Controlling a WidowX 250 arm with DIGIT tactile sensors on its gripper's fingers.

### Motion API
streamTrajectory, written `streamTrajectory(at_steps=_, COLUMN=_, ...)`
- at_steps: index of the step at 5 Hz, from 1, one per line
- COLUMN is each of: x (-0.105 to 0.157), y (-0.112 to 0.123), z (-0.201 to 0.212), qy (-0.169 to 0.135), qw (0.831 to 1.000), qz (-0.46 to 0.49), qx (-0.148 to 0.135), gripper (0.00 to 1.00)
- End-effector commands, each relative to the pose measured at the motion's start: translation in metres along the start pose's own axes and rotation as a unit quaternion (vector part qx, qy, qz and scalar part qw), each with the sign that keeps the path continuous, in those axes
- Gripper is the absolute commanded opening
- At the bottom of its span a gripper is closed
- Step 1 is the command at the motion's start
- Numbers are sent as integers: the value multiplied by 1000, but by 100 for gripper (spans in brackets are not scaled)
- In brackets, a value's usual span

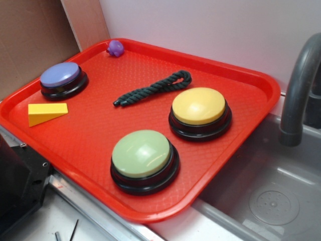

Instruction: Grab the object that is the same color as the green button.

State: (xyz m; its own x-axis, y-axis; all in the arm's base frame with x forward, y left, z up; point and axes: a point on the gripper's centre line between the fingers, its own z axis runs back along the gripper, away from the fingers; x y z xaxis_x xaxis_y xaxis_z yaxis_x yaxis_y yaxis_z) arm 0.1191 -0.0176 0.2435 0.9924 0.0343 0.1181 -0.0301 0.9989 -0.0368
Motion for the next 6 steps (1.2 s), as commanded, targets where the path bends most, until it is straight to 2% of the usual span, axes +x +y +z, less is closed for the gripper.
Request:
streamTrajectory(at_steps=1, x=0, y=0, z=0, qy=0, qw=1000, qz=0, qx=0, gripper=100)
streamTrajectory(at_steps=2, x=48, y=4, z=-21, qy=-43, qw=991, qz=-128, qx=24, gripper=100)
streamTrajectory(at_steps=3, x=89, y=11, z=-39, qy=-87, qw=985, qz=-147, qx=36, gripper=100)
streamTrajectory(at_steps=6, x=89, y=11, z=-39, qy=-87, qw=985, qz=-147, qx=36, gripper=100)
